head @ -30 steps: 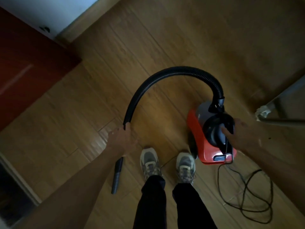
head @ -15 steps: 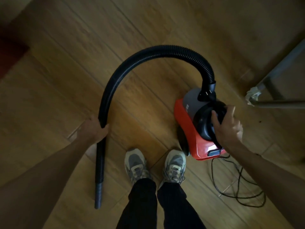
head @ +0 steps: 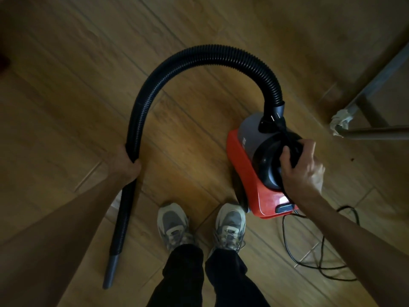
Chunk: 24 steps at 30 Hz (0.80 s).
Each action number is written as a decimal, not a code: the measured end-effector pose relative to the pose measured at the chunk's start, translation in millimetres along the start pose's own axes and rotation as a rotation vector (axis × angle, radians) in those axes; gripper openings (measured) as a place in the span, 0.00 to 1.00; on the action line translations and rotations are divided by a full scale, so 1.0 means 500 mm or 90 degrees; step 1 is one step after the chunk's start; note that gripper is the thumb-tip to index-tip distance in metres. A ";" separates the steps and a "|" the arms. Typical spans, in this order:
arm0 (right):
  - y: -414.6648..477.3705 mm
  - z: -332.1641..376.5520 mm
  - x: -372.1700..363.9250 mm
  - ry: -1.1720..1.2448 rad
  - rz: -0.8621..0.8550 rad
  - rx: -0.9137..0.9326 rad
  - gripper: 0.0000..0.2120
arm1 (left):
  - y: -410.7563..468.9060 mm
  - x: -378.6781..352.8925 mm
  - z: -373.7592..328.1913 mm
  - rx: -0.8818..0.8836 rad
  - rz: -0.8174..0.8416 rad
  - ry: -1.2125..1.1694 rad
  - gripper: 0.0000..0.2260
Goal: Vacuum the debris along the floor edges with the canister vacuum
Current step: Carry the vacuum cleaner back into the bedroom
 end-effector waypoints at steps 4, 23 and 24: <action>0.002 -0.003 -0.002 0.019 0.013 0.008 0.14 | -0.073 0.012 -0.039 -0.013 0.023 -0.090 0.19; 0.011 0.031 0.030 0.162 0.152 -0.097 0.15 | -0.231 0.083 -0.042 -0.058 0.053 -0.411 0.18; 0.012 0.045 0.038 0.159 0.155 -0.089 0.15 | -0.239 0.102 -0.043 -0.059 0.045 -0.411 0.18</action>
Point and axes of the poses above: each hand's wrist, its own y-axis towards the middle knuckle, its own x-axis out of the back of the hand, z = x × y, the point moved 4 cm from there along y, towards the middle knuckle, and after that the axes turned 12 degrees about x, right-handed, at the moved point
